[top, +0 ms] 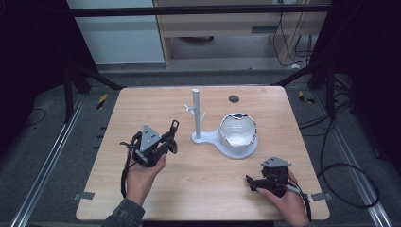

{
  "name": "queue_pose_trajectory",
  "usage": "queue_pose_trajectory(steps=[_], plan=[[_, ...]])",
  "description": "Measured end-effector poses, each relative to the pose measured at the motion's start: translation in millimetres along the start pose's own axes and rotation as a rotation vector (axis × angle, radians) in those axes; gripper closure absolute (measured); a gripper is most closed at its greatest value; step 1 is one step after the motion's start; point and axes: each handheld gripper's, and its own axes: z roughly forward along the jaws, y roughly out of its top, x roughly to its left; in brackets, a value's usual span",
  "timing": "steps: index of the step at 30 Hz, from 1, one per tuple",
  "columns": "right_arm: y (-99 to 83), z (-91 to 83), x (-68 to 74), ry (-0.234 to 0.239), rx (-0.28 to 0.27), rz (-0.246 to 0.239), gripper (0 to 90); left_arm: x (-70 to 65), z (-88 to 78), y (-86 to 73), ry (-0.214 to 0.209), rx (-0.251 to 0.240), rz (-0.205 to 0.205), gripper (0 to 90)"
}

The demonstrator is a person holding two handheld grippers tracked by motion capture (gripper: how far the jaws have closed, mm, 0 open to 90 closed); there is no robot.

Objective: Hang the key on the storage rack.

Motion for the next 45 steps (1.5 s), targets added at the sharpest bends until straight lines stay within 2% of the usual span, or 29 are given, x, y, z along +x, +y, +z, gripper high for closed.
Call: queue_pose_trajectory(steps=[3,14,16,17,18,20,24,25,27,34,36,38,39,45], plan=[[0.0,0.0,0.1,0.000,-0.001,0.001,0.3,-2.2,1.8,5.4,0.008,-0.010,0.011,80.6],[-0.1,0.5,-0.6,-0.003,-0.003,-0.010,0.3,-6.6,4.8,13.9,0.003,-0.040,0.004,80.6],[0.2,-0.1,0.1,0.003,0.001,0.004,0.4,-6.5,5.7,15.7,0.001,-0.043,-0.001,80.6],[-0.2,0.7,-0.8,-0.006,-0.003,-0.014,0.4,-6.5,5.7,15.7,0.001,-0.043,-0.001,80.7],[0.3,-0.3,0.3,0.004,0.002,0.007,0.4,-6.7,7.0,17.5,0.001,-0.043,0.002,80.6],[0.2,-0.1,0.1,0.003,0.001,0.004,0.4,-6.8,7.9,18.6,0.002,-0.043,0.004,80.6],[0.0,0.3,-0.4,0.000,-0.002,-0.006,0.4,-4.7,16.1,23.3,0.016,-0.039,0.029,80.6],[-0.1,0.4,-0.6,-0.002,-0.003,-0.009,0.4,-4.4,18.5,23.8,0.014,-0.027,0.019,80.6],[0.1,0.2,-0.3,0.001,-0.001,-0.002,0.4,-3.2,22.3,24.8,0.018,-0.018,0.027,80.6],[0.0,0.2,-0.2,0.000,-0.001,-0.003,0.4,-0.2,35.9,27.6,0.029,-0.016,0.033,80.6],[0.0,0.3,-0.4,-0.002,-0.001,-0.005,0.4,0.4,38.6,27.4,0.028,-0.005,0.020,80.5],[0.0,0.3,-0.3,-0.001,-0.001,-0.005,0.4,1.6,41.9,27.8,0.032,-0.003,0.034,80.6],[0.1,0.2,-0.2,0.001,-0.001,-0.002,0.3,1.1,42.9,27.8,0.030,0.006,0.024,80.6],[0.0,0.2,-0.2,0.000,-0.001,-0.003,0.4,2.2,48.4,27.8,0.033,0.015,0.024,80.5]])
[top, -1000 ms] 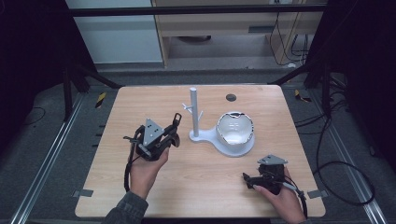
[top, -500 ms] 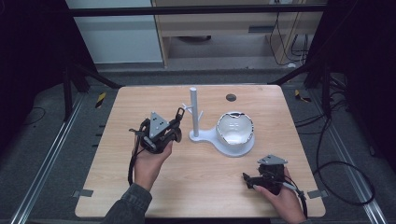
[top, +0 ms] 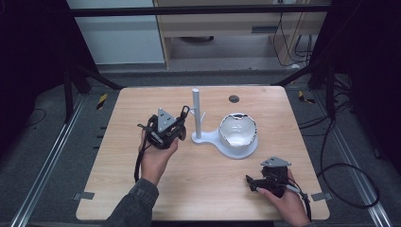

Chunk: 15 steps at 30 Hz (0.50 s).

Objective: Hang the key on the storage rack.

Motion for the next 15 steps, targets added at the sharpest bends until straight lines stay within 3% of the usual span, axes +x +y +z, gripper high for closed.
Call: queue_pose_trajectory(steps=[7,11,12,15], plan=[[0.0,0.0,0.0,0.000,0.000,0.000,0.4,-0.7,7.8,-0.5,-0.008,0.006,-0.013,80.5],[0.0,0.0,0.0,0.000,0.000,0.000,0.3,-0.5,10.9,-0.6,-0.004,0.006,0.002,80.5],[0.0,0.0,0.0,0.000,0.000,0.000,0.4,-1.4,12.6,-1.0,-0.008,0.012,-0.015,80.5],[0.0,0.0,0.0,0.000,0.000,0.000,0.4,-2.5,15.0,-1.0,-0.008,0.012,-0.015,80.5]])
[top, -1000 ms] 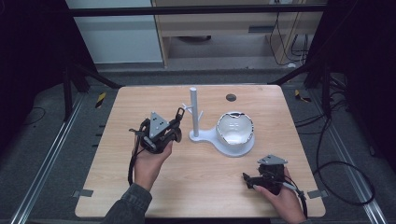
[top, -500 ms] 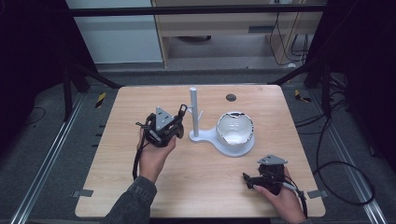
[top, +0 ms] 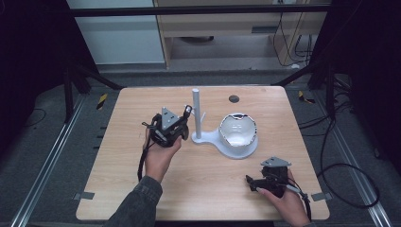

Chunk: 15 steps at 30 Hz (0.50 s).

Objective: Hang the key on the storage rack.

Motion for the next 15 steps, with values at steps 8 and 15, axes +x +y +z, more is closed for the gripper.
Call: queue_pose_trajectory(steps=[8,15], plan=[[0.0,0.0,0.0,0.000,0.000,0.000,0.4,-2.4,7.2,0.2,0.003,-0.004,0.008,80.5],[0.1,0.0,0.2,0.000,0.000,0.003,0.4,-6.7,13.4,-0.5,0.001,0.009,0.006,80.4]])
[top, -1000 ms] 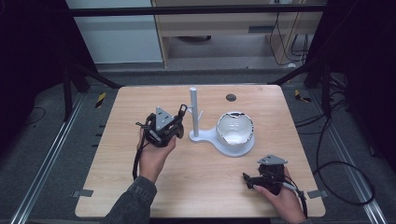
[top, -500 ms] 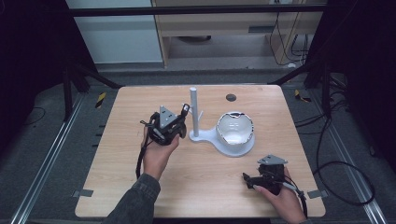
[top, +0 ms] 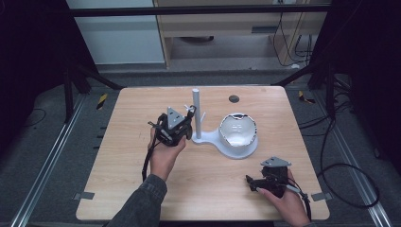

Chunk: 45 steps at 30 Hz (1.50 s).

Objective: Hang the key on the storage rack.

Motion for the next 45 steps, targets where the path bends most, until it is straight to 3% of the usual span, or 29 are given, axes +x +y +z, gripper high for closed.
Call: queue_pose_trajectory(steps=[6,7,28,45], plan=[[0.0,0.0,0.0,0.000,0.000,-0.001,0.4,-1.8,3.7,-0.4,0.006,0.000,-0.003,80.3],[0.0,0.0,0.0,0.000,0.000,0.000,0.4,-0.9,4.0,0.0,0.010,-0.003,0.012,80.3],[0.0,0.1,0.0,0.000,0.000,-0.001,0.4,-4.1,12.2,-7.4,0.009,-0.014,-0.028,80.0],[0.0,0.1,0.0,0.000,0.000,-0.001,0.4,-4.4,20.5,-9.1,0.015,-0.026,-0.034,79.8]])
